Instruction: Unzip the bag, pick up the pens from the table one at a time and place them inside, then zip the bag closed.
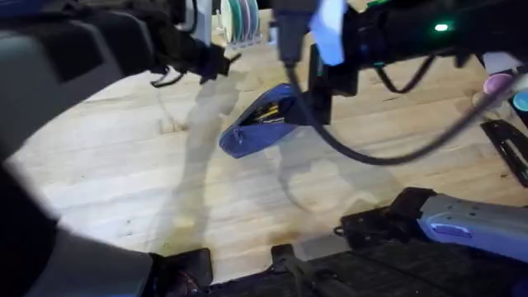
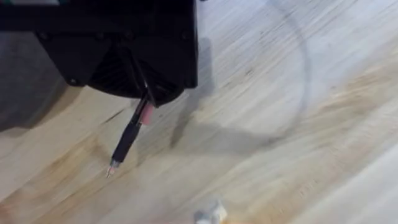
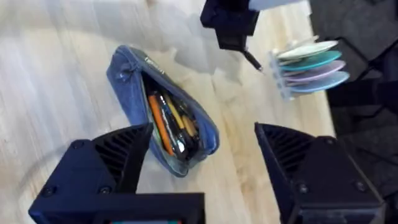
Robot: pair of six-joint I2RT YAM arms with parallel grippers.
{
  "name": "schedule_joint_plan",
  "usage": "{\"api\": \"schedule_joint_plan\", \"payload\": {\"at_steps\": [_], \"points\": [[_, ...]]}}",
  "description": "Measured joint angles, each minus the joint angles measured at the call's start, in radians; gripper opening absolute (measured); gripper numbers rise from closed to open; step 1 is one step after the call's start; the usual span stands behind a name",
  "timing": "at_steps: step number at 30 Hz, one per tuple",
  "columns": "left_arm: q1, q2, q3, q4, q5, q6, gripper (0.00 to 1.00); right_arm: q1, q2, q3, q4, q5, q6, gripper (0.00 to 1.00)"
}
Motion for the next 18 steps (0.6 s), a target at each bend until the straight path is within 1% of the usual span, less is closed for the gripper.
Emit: {"api": "schedule_joint_plan", "payload": {"at_steps": [3,6,11,14,18], "points": [[-0.009,-0.103,0.000,-0.028,-0.002,0.000,0.044,0.000,-0.049,0.000,-0.001,0.000,0.000,0.998],[-0.033,-0.201,0.000,-0.053,-0.004,0.000,0.044,0.000,-0.090,0.000,-0.001,0.000,0.000,0.998],[-0.097,-0.332,0.000,-0.111,-0.004,0.000,0.044,0.000,-0.156,0.000,-0.002,0.000,0.000,0.998],[-0.137,-0.383,0.000,-0.148,-0.004,-0.002,0.044,0.000,-0.192,0.000,-0.002,0.000,0.000,0.998],[-0.187,-0.435,0.000,-0.179,-0.004,-0.034,0.044,0.000,-0.236,0.000,-0.011,0.000,0.000,0.998]]}}
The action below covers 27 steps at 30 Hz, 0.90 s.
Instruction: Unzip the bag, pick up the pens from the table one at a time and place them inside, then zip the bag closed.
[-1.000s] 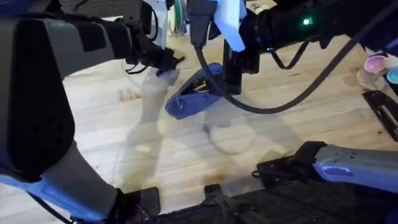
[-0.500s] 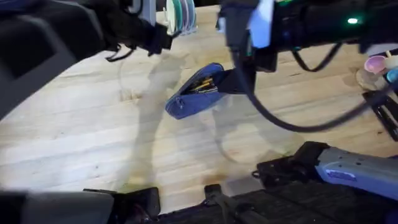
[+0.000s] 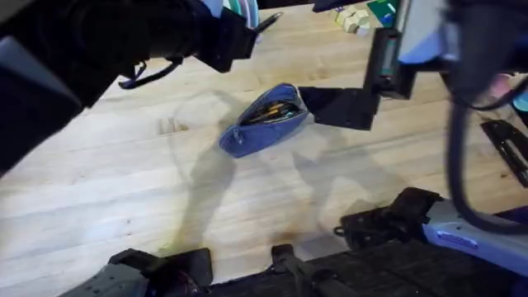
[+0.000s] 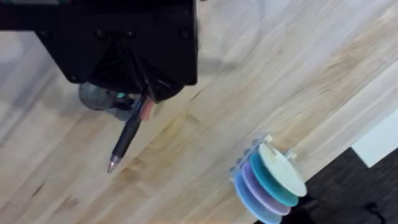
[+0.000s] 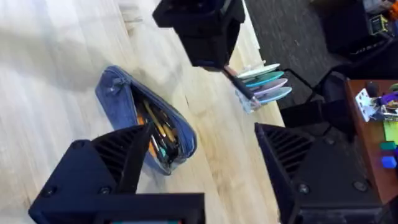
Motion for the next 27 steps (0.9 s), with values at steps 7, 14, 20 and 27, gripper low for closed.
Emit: {"api": "schedule_joint_plan", "payload": {"at_steps": [7,14,20,27], "points": [[-0.068,-0.039,0.000,-0.109,0.000,-0.049,0.043,0.000,-0.053,0.000,-0.051,0.000,0.000,0.998],[-0.116,0.013,0.000,-0.159,0.000,-0.067,0.043,0.000,-0.064,0.000,-0.073,0.000,0.000,0.998],[-0.142,0.107,0.000,-0.155,0.000,-0.068,0.043,0.000,-0.064,0.000,-0.078,0.000,0.000,0.997],[-0.145,0.227,0.000,-0.155,0.000,-0.101,0.044,0.000,-0.064,0.000,-0.080,0.000,0.000,0.998]]}}
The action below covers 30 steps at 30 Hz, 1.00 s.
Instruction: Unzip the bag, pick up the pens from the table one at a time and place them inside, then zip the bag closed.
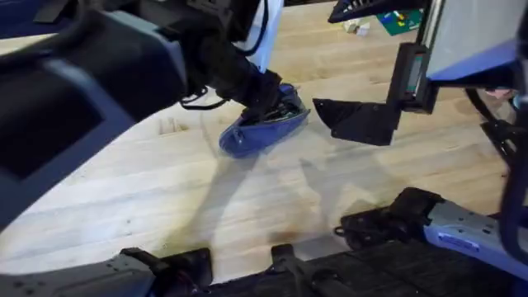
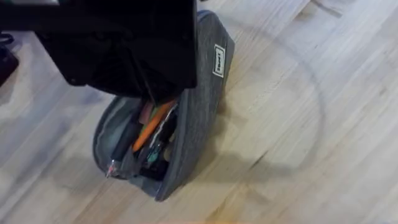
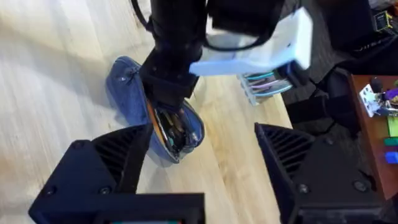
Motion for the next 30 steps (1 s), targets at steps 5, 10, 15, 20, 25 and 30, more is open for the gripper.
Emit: {"api": "schedule_joint_plan", "payload": {"at_steps": [5,10,15,20,25,30], "points": [[0.000,0.060,0.000,0.000,0.002,-0.011,0.043,0.000,0.000,0.000,0.000,0.000,0.000,0.998],[0.000,0.095,0.000,0.001,0.016,-0.017,0.044,0.000,0.000,0.000,0.000,0.000,0.000,0.998],[0.000,0.121,0.000,0.010,0.020,-0.052,0.044,0.000,0.000,0.000,-0.005,0.000,0.000,0.998],[0.000,0.128,0.000,0.025,0.028,-0.108,0.044,0.000,0.000,0.000,-0.013,0.000,0.000,0.998],[0.000,0.128,0.000,0.006,0.013,-0.122,0.043,0.000,0.000,0.000,-0.013,0.000,0.000,0.998],[-0.002,0.128,0.000,-0.056,-0.057,-0.123,0.043,0.000,0.000,0.000,-0.013,0.000,0.000,0.998]]}}
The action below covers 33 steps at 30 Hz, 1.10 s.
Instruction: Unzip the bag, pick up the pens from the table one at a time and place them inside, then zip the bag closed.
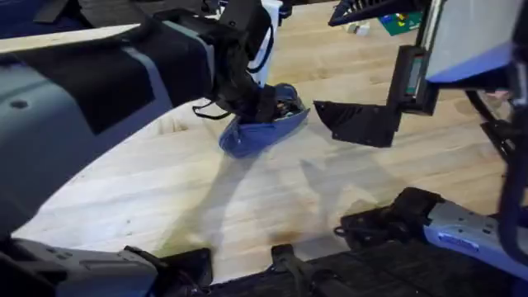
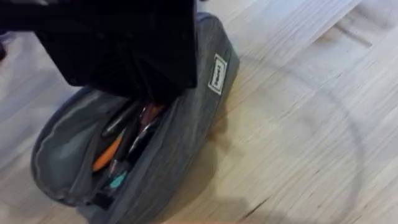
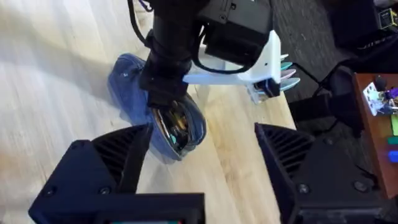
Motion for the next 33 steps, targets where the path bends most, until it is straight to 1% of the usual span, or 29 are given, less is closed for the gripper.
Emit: {"api": "schedule_joint_plan", "payload": {"at_steps": [5,10,11,13,14,16,17,18,26,30,33], "points": [[-0.003,0.005,0.000,-0.016,-0.034,0.000,0.045,0.000,0.000,0.000,0.000,0.000,0.000,0.998],[-0.003,0.014,0.000,-0.016,-0.044,0.000,0.045,0.000,0.000,0.000,0.000,0.000,0.000,0.998],[-0.003,0.014,0.000,-0.016,-0.046,0.000,0.077,0.000,0.000,0.000,0.000,0.000,0.000,0.998],[-0.003,0.014,0.000,-0.015,-0.048,0.001,0.336,0.000,0.000,0.000,0.000,0.000,0.000,0.998],[-0.003,0.014,0.000,-0.014,-0.047,0.000,0.511,0.000,0.000,0.000,0.000,0.000,0.000,0.998],[-0.005,0.014,0.000,-0.007,-0.043,-0.005,0.823,0.000,0.000,0.000,0.000,0.000,0.000,0.998],[-0.007,0.014,0.001,-0.004,-0.040,-0.016,0.948,0.000,0.000,0.000,0.000,0.000,0.000,0.998],[-0.009,0.014,0.002,-0.004,-0.039,-0.022,0.978,0.000,0.000,0.000,0.000,0.000,0.000,0.998],[-0.009,-0.010,0.002,-0.013,-0.026,-0.042,0.992,0.000,0.000,0.000,0.000,0.000,0.000,0.998],[0.004,-0.088,0.002,-0.061,-0.026,-0.052,0.992,0.000,0.000,0.000,0.000,0.000,0.000,0.998],[0.035,-0.171,0.002,-0.122,-0.027,-0.052,0.992,0.000,0.000,0.000,0.000,0.000,0.000,0.998]]}}
